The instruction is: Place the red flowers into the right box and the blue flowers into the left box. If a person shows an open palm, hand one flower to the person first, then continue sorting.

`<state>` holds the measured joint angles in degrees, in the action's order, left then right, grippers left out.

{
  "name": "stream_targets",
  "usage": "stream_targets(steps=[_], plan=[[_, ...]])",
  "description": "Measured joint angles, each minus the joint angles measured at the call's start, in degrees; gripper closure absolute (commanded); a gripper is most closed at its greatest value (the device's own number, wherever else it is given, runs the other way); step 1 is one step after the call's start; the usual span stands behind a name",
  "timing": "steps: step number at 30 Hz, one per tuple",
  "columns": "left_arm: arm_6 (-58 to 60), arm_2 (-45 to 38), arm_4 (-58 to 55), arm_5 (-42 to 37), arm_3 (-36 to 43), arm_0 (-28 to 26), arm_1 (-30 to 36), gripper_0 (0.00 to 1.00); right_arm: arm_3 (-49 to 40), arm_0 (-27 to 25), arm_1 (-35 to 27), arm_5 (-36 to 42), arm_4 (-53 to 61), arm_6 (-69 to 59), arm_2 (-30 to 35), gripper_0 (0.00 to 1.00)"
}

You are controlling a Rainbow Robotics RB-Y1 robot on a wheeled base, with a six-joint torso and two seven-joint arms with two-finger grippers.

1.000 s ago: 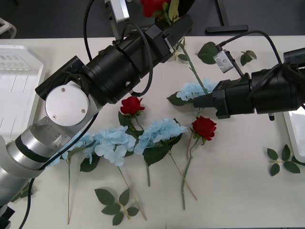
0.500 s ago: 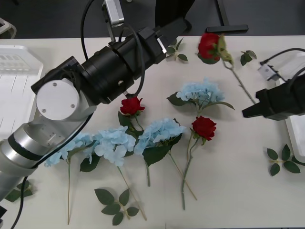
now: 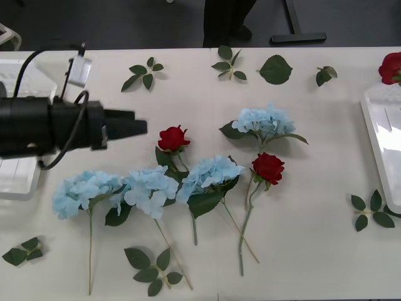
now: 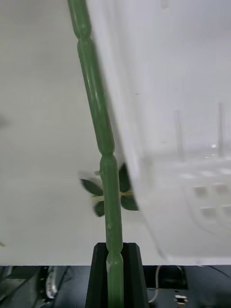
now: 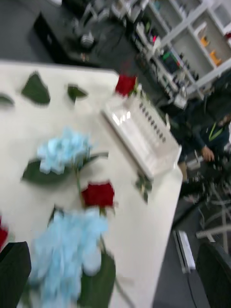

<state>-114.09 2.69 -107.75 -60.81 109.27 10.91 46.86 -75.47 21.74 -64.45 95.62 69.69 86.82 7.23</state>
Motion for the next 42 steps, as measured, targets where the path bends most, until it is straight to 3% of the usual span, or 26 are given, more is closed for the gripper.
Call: stream_targets(steps=[5,11,18,25,26,27,29,34,36,42], plan=[[1.5,-8.9,-2.2,-12.9,3.3,-11.2,5.2,0.00,4.3,-0.1,-1.7,-3.1,-4.7,9.7,0.0,1.00],[16.1,-17.2,0.8,-20.7,9.4,-23.1,8.6,0.00,9.7,-0.3,-2.0,-11.9,-9.6,12.4,-0.9,1.00],[16.9,-17.9,12.3,-19.9,11.3,-33.0,9.4,0.00,14.0,-0.4,-2.0,-22.3,-14.8,12.4,-11.0,1.00],[16.9,-9.8,23.6,-11.9,11.3,-34.2,9.4,0.00,15.0,-0.4,-1.9,-22.5,-17.0,12.4,-14.5,1.00],[16.9,-8.2,25.8,-10.1,11.3,-34.1,9.4,0.00,15.0,-0.4,-1.9,-22.5,-17.0,12.4,-14.5,0.93],[16.9,-6.4,28.0,-8.3,11.3,-33.8,9.4,0.00,15.0,-0.4,-1.8,-22.5,-17.0,12.4,-14.5,0.67],[16.9,-3.0,31.5,-5.5,11.2,-32.8,9.4,0.00,15.0,-0.4,-1.6,-22.6,-17.0,12.4,-14.5,0.41],[17.0,3.8,37.0,0.4,10.0,-29.4,9.4,0.00,15.0,-0.4,-1.2,-23.9,-17.1,12.5,-14.5,0.10],[17.0,5.6,39.0,1.8,8.8,-27.7,9.4,0.00,15.0,-0.4,-1.1,-24.6,-17.6,12.7,-14.5,0.02],[17.0,10.6,43.6,4.5,4.1,-22.6,9.4,0.00,15.0,-0.4,-1.0,-26.0,-17.7,21.8,-14.4,0.00]])
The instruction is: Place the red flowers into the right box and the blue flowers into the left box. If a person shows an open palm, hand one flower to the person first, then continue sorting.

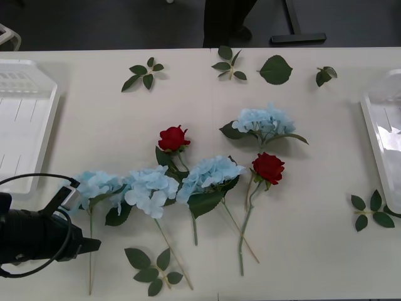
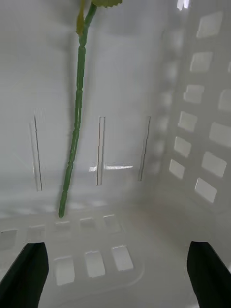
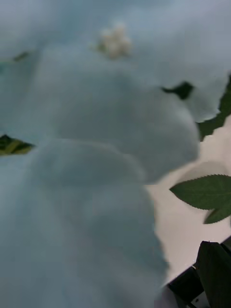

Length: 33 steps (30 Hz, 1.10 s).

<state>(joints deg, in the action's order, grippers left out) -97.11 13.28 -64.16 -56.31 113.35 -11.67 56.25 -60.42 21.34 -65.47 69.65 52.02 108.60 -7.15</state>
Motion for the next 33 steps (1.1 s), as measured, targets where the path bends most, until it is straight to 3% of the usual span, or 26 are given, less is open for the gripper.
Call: stream_targets(steps=[6,11,16,19,20,22,23,25,33], plan=[[0.0,2.7,3.1,0.9,-3.1,2.6,-0.1,0.00,-0.5,0.0,0.0,3.5,6.3,3.7,2.1,0.00],[0.1,5.2,4.7,1.7,-3.9,4.0,-0.1,0.00,-7.5,0.0,0.1,9.1,12.7,3.1,3.1,0.00],[0.5,6.7,8.2,2.0,-4.4,4.4,-1.5,0.06,-20.5,-0.1,1.8,10.8,14.8,-14.6,2.3,0.00],[1.2,7.5,9.1,2.9,-4.8,4.5,-2.5,0.26,-29.6,-0.2,2.3,10.4,14.9,-27.5,-0.5,0.00],[1.3,7.6,9.2,3.0,-4.9,4.6,-2.7,0.45,-32.7,-0.3,2.4,10.0,14.9,-31.0,-1.9,0.00],[1.3,7.7,9.3,3.1,-4.9,4.6,-3.1,0.66,-38.3,-0.3,2.4,9.2,14.5,-38.1,-5.0,0.00],[1.3,7.7,9.3,3.1,-4.9,4.6,-3.2,0.84,-41.1,-0.3,2.4,9.1,13.8,-42.3,-6.7,0.00],[1.3,7.7,9.5,3.1,-5.0,4.6,-3.3,0.96,-46.0,-0.3,2.4,9.0,11.4,-50.9,-9.5,0.00],[1.4,7.8,10.3,3.1,-5.2,4.7,-3.7,1.00,-59.1,-0.5,4.8,9.2,-4.1,-69.4,-19.8,0.00]])
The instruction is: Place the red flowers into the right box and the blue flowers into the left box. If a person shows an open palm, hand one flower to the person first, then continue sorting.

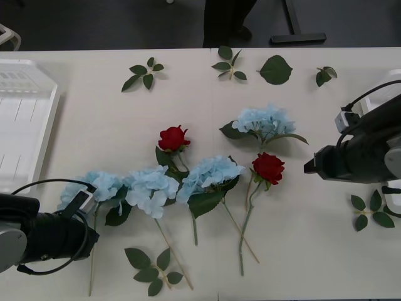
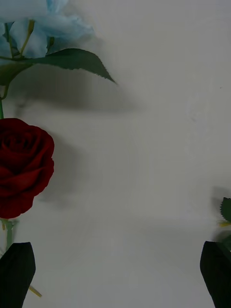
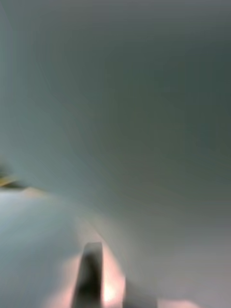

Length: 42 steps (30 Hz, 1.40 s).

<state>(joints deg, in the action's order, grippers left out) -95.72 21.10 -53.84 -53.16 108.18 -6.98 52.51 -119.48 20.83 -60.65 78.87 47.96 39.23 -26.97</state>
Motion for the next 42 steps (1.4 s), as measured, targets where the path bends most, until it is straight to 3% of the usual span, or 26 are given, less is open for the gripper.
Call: stream_targets(steps=[6,16,25,28,33,34,35,36,37,42], plan=[[0.1,0.0,0.3,0.0,-0.1,0.4,0.0,1.00,-0.4,-0.1,8.1,0.5,-15.2,-8.4,-6.9,0.00],[2.3,-4.1,-0.2,-0.4,5.6,1.6,3.6,1.00,0.3,-0.2,18.7,3.1,-26.3,-18.3,-12.6,0.00],[2.3,-24.4,-3.0,-16.8,16.7,2.2,13.4,1.00,5.9,-0.2,23.8,3.1,-30.7,-20.9,-14.5,0.00],[2.3,-29.4,-6.6,-22.6,15.7,5.7,14.4,1.00,7.7,-0.2,25.2,3.2,-31.0,-20.9,-14.5,0.00],[2.3,-27.5,-12.3,-25.9,8.2,12.8,14.7,1.00,10.4,-0.1,27.6,3.2,-31.4,-20.9,-14.5,0.00],[2.3,-26.7,-12.5,-25.5,7.2,13.3,14.7,0.91,11.0,0.0,28.1,3.2,-31.5,-20.9,-14.5,0.00],[2.3,-25.9,-12.6,-24.8,6.4,13.4,14.7,0.61,11.6,0.1,28.6,3.2,-31.8,-20.9,-14.5,0.00],[2.3,-25.2,-12.6,-23.8,5.9,13.4,14.7,0.20,12.2,0.2,28.9,3.3,-32.0,-20.9,-14.5,0.00],[2.3,-24.5,-12.6,-22.9,5.5,13.4,14.7,0.00,12.7,0.3,29.3,3.3,-32.2,-20.8,-14.6,0.00],[2.3,-22.6,-12.8,-21.3,5.1,13.4,14.7,0.00,15.3,1.3,30.8,3.3,-32.9,-20.7,-15.4,0.00]])
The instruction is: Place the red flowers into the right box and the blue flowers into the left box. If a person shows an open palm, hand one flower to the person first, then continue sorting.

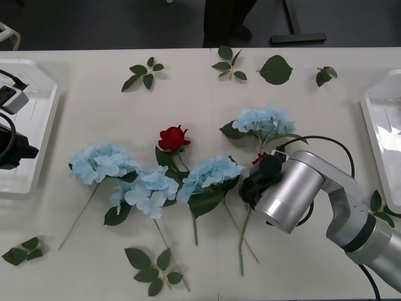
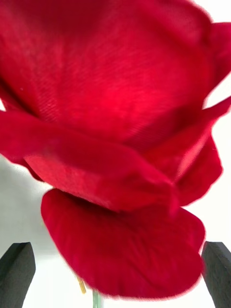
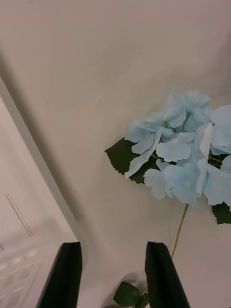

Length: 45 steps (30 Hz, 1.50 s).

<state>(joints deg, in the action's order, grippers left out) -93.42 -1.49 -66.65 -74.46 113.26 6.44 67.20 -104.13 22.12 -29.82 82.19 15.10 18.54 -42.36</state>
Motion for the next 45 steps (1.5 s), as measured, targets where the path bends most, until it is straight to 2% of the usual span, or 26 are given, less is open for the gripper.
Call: stream_targets(steps=[7,17,19,21,25,26,28,29,30,31,32,39,45], plan=[[0.0,3.5,-0.1,3.1,0.2,-0.6,0.0,0.00,1.1,0.8,0.8,0.0,-0.4,0.1,-0.6,0.00],[-0.1,12.7,3.5,10.7,1.2,-5.0,-0.1,0.00,1.8,0.9,0.9,0.1,-0.4,0.3,-1.2,0.00],[-0.1,14.9,6.0,12.0,1.5,-5.1,-0.2,0.00,2.3,1.2,0.9,0.1,-0.5,0.4,-1.5,0.06],[-0.1,17.1,7.9,13.6,1.6,-5.1,-0.6,0.00,2.8,1.5,0.9,0.1,-0.6,0.4,-1.8,0.17],[-0.1,20.0,13.1,14.8,1.6,-5.1,-3.2,0.00,3.2,1.6,0.9,0.2,-0.7,0.5,-2.0,0.47],[-0.1,20.5,14.2,14.8,1.6,-5.1,-4.1,0.00,3.2,1.6,0.9,0.3,-0.7,0.5,-2.0,0.62],[-0.1,21.7,16.6,14.8,1.6,-5.1,-5.7,0.00,3.2,1.6,0.9,0.4,-0.8,0.6,-2.0,0.79],[-0.1,22.4,17.9,14.8,1.6,-5.1,-6.3,0.00,3.2,1.6,0.9,0.5,-0.8,0.6,-2.0,0.79],[-0.1,23.1,19.3,14.8,1.6,-5.1,-7.0,0.00,3.2,1.6,0.9,0.5,-0.8,0.6,-2.0,0.90],[-0.1,23.9,20.6,14.9,1.6,-5.0,-7.5,0.00,3.2,1.6,0.9,0.7,-0.8,0.6,-2.0,0.92],[-0.1,24.7,22.1,14.9,1.6,-4.9,-8.0,0.00,3.2,1.6,0.9,0.8,-0.8,0.6,-2.0,1.00],[-0.1,28.6,26.1,15.8,0.5,-3.7,-10.5,0.00,3.2,1.7,1.1,0.8,-0.8,0.6,-2.0,1.00],[-0.1,29.9,26.9,19.0,-3.9,-2.5,-13.4,0.00,3.2,2.5,1.1,2.1,0.9,0.6,-0.8,1.00]])
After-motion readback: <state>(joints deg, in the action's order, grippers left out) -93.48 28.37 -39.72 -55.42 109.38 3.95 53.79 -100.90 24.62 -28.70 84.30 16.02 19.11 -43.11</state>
